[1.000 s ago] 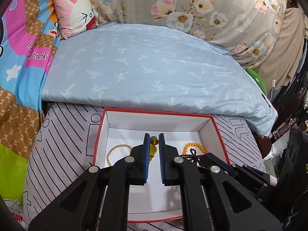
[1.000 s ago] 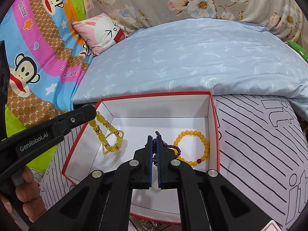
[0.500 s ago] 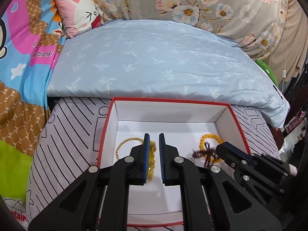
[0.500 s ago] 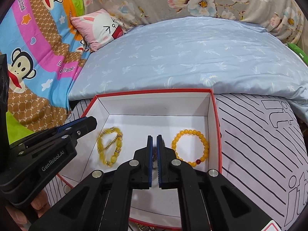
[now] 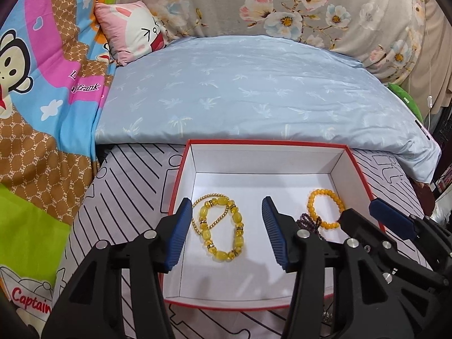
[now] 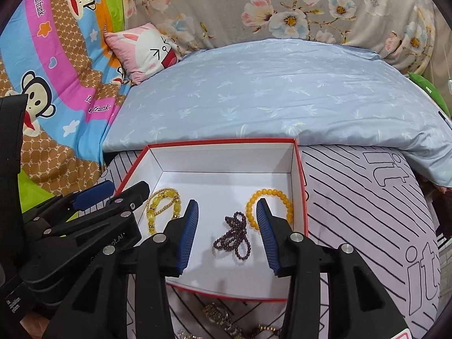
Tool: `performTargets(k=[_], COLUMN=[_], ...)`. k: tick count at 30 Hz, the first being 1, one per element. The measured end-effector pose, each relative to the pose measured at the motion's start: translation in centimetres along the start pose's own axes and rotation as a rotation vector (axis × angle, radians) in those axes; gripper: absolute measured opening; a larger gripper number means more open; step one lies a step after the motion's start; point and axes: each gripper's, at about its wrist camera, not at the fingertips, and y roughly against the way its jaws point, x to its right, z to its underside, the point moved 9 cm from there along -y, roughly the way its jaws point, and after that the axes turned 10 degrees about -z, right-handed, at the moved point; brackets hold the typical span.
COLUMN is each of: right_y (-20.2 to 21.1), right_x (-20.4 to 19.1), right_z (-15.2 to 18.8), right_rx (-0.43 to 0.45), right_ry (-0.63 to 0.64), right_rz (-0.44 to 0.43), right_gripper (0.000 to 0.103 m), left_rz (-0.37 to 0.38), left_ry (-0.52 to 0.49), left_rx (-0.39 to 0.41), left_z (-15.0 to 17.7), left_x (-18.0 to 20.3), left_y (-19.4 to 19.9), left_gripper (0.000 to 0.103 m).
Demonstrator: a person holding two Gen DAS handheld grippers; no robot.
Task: Organize jewelry
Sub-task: 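Move both open tools from the box back to the remaining jewelry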
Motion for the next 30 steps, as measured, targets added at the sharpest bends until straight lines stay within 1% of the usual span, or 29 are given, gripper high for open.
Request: performTargets(k=[5, 11, 17, 21, 25, 30], right_y=[2.1, 5.3, 9.0, 10.8, 11.9, 12.5], right_x=[-0.6, -0.8, 0.0, 0.4, 0.7, 0.7], right_z=[1.0, 3.0, 6.2, 8.9, 11.8, 15.1], right_rx=[0.012, 0.027, 0.036, 0.019, -0.011, -0.052], right_ry=[0.004, 0.004, -0.018, -0.032, -0.041, -0.023], right_rz=[-0.002, 0.010, 0.030, 0.039, 0.041, 0.065], right_gripper=[0.043, 0.044, 0.044, 0.044, 0.044, 0.044], left_rz=[-0.002, -0.002, -0.002, -0.007, 0.004, -0.012], left_ry=[-0.004, -0.023, -0.011, -0.005, 0.007, -0.020], left_rx=[0.005, -0.004, -0.013, -0.018, -0.050, -0.074], left_z=[1.0, 3.1, 5.9, 8.4, 11.6, 15.8], left_x=[-0.1, -0.3, -1.5, -2.6, -3.3, -4.0], left_y=[1.8, 4.3, 6.9, 8.5, 9.4, 10.1], left_gripper=[0.049, 0.049, 0.050, 0.050, 0.050, 0.050])
